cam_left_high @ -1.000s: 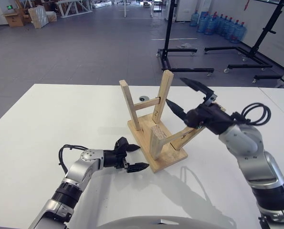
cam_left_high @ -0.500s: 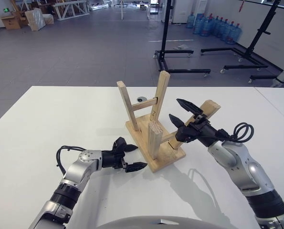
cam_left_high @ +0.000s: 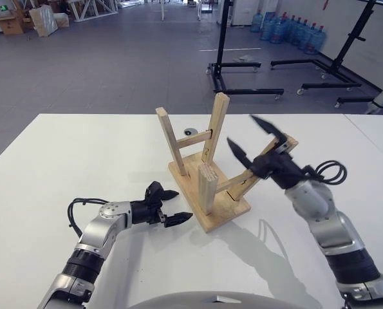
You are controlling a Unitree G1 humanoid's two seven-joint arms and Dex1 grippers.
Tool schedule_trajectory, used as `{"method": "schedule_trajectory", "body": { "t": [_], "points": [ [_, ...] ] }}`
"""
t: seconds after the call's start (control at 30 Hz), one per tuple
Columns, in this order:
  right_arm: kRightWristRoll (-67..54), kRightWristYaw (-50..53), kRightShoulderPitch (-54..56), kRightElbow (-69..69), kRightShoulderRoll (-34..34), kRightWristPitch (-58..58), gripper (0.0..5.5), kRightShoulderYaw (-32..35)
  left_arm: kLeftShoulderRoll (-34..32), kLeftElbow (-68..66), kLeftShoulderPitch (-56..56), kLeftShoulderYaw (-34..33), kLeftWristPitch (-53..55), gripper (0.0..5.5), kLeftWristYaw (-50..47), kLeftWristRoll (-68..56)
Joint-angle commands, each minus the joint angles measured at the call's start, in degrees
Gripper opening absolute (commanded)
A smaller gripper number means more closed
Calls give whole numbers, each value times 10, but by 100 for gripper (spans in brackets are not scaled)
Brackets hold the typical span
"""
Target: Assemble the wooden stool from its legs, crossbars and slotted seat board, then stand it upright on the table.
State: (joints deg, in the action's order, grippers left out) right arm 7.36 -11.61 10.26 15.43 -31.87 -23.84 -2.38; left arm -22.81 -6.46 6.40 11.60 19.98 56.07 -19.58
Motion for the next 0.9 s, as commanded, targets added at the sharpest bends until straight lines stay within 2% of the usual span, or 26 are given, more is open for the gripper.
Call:
{"method": "schedule_trajectory", "body": {
  "t": [0.03, 0.2, 0.3, 0.4, 0.6, 0.9],
  "points": [
    [-110, 1, 78, 16, 10, 51, 377, 76, -40, 70, -33, -44, 13, 527, 3, -23],
    [-222, -3, 91, -24, 11, 122, 377, 181, -78, 185, -53, -95, 32, 527, 25, -87],
    [-254, -7, 53, -57, 14, 128, 377, 239, -79, 214, -15, -81, 49, 527, 48, -115],
    [-254, -16, 56, -132, 12, 119, 377, 263, -67, 207, 22, -50, 40, 527, 30, -84],
    [-290, -57, 63, -165, 17, 138, 377, 261, -66, 247, 20, -42, 47, 527, -3, -74],
    [-309, -144, 6, -174, 46, 179, 377, 196, -77, 306, 31, -50, 73, 527, -18, -95]
  ]
}}
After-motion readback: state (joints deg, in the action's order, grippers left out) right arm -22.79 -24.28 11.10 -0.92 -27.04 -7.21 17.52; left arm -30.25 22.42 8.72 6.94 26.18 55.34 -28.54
